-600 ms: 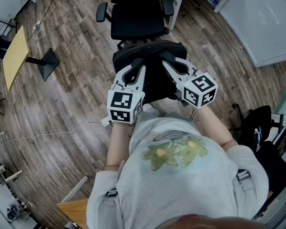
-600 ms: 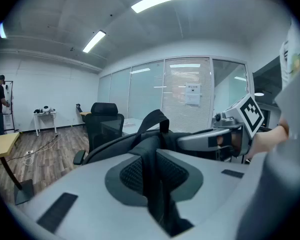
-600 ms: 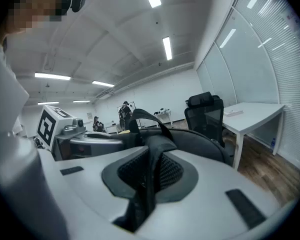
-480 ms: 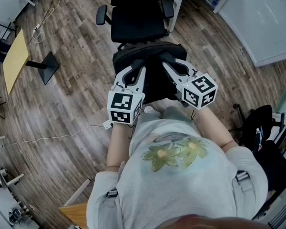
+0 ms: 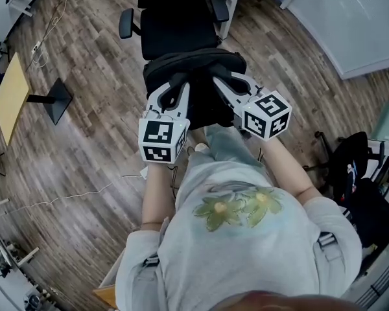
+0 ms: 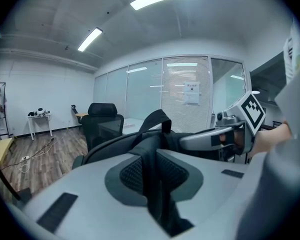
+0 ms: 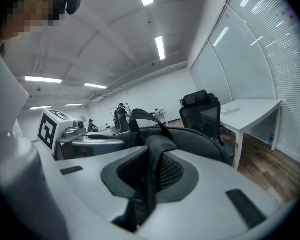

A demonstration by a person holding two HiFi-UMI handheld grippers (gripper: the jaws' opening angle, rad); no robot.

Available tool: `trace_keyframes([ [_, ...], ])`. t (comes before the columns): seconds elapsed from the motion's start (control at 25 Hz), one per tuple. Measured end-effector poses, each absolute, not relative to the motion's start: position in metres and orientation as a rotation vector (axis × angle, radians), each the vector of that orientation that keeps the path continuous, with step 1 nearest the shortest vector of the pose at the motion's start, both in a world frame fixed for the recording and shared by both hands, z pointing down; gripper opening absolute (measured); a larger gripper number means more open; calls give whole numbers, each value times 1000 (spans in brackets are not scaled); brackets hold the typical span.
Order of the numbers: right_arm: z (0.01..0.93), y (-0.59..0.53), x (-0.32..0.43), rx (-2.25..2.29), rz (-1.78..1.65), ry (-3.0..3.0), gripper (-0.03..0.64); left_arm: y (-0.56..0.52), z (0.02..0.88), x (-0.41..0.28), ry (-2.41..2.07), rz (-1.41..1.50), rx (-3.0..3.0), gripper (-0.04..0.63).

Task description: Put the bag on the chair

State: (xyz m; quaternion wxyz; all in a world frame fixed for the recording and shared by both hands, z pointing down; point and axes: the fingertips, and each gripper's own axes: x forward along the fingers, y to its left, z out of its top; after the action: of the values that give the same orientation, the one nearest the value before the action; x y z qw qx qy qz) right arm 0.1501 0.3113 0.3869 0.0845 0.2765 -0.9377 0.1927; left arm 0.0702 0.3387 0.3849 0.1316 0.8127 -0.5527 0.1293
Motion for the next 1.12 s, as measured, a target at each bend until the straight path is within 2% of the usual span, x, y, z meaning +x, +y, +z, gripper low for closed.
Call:
trace_keyframes([
  [0.48,408,228,126,813,624,-2766,54,260,409,48,-1505,425,2333,64],
  [1.12,401,131,78,732,590,-2821,55,159,397,-3,-1623,391,2290,64],
])
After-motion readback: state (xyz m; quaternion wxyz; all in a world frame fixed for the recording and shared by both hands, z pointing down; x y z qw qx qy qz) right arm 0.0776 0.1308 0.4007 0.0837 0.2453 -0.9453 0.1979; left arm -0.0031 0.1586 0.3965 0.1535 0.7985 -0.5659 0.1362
